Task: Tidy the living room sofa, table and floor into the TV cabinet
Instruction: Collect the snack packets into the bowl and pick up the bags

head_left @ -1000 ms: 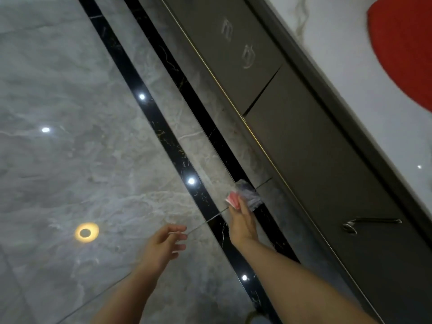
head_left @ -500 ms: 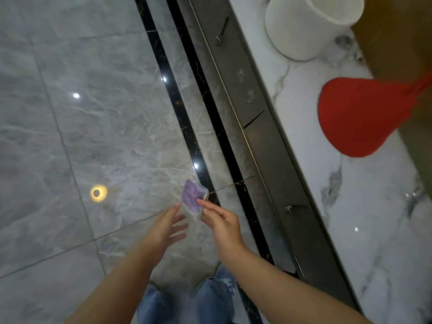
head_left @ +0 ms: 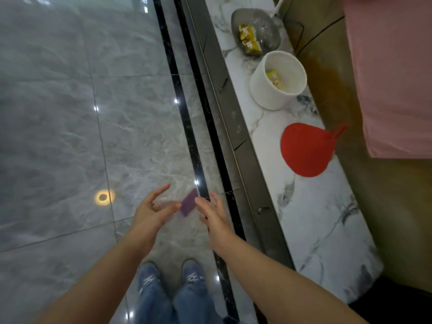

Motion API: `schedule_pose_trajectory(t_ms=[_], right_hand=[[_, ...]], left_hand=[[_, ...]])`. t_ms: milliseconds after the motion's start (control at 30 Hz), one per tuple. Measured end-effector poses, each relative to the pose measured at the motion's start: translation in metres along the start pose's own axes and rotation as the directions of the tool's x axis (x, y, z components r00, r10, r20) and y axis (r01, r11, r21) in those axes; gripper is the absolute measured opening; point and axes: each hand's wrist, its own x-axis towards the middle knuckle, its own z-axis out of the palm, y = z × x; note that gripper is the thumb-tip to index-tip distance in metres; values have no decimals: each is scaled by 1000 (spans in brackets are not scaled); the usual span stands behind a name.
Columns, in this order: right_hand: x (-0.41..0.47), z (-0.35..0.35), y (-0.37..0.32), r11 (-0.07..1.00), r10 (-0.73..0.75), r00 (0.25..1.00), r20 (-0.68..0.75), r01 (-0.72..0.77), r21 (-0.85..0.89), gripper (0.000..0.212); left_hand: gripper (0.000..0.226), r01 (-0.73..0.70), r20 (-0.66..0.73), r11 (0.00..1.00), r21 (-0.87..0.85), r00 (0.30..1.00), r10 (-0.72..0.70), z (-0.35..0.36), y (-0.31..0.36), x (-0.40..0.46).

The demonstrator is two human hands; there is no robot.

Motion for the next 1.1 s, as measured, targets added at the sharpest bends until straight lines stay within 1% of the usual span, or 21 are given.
schedule_pose_trajectory(t_ms=[33,67,133,200,267,300,333,433,500,567,633,733,767,800,833,900,933,967,1033,1100], right_hand=[[-7,5,-6,1000,-12,999,44,13,-21,66],[-10,8,-10,998,-27,997,71,32,-62,69],[-22,16,-20,988,-46,990,130,65,-142,64],[-36,24,-27,979,-65,980,191,99,-177,46],[-59,32,-30,963,-63,963,262,128,-237,22],[-73,37,-30,952,-45,953,300,132,-277,14],[-86,41,-30,941,-26,944,328,133,-310,11],[-128,54,-30,904,36,917,398,140,-404,10],[-153,62,-34,881,54,895,443,165,-443,8],[-191,78,-33,859,103,872,479,165,-484,13],[-225,92,-25,844,151,855,496,149,-515,16],[-267,115,-7,817,185,819,544,180,-548,13],[-282,127,0,790,173,800,575,236,-566,16],[-295,136,8,737,146,776,614,329,-591,21],[-304,143,15,663,102,740,665,447,-600,26],[-334,162,33,434,50,619,784,693,-575,29],[-353,175,46,352,39,568,822,762,-543,31],[-367,184,56,323,29,532,847,797,-511,32],[-395,202,73,320,29,486,874,824,-468,31],[-432,228,100,313,65,437,897,845,-434,20]], left_hand=[[56,-31,5,999,42,999,31,-4,7,-12],[55,-60,8,995,77,998,59,-5,11,-22],[49,-89,-18,989,122,996,92,-9,20,-44],[39,-116,-74,987,107,989,125,-11,25,-68],[25,-135,-201,989,61,969,145,-16,26,-102],[18,-141,-280,989,34,949,145,-20,25,-122],[13,-140,-349,990,5,928,133,-22,23,-140],[5,-145,-486,986,-81,869,88,-34,16,-190],[4,-163,-511,981,-110,856,85,-42,17,-216],[2,-190,-546,975,-118,833,96,-57,19,-255],[4,-203,-585,973,-106,804,104,-74,17,-291],[12,-237,-645,968,-85,753,128,-102,12,-340],[14,-254,-668,963,-86,732,134,-115,9,-359],[14,-268,-682,960,-86,718,139,-126,6,-377],[13,-271,-680,959,-77,718,148,-134,3,-390],[9,-272,-661,960,-65,733,163,-153,-6,-425],[8,-269,-649,962,-44,740,177,-166,-12,-447],[8,-265,-636,964,-15,746,195,-174,-16,-462],[10,-261,-635,965,30,741,220,-191,-25,-491],[8,-277,-685,960,34,694,224,-219,-38,-531]])
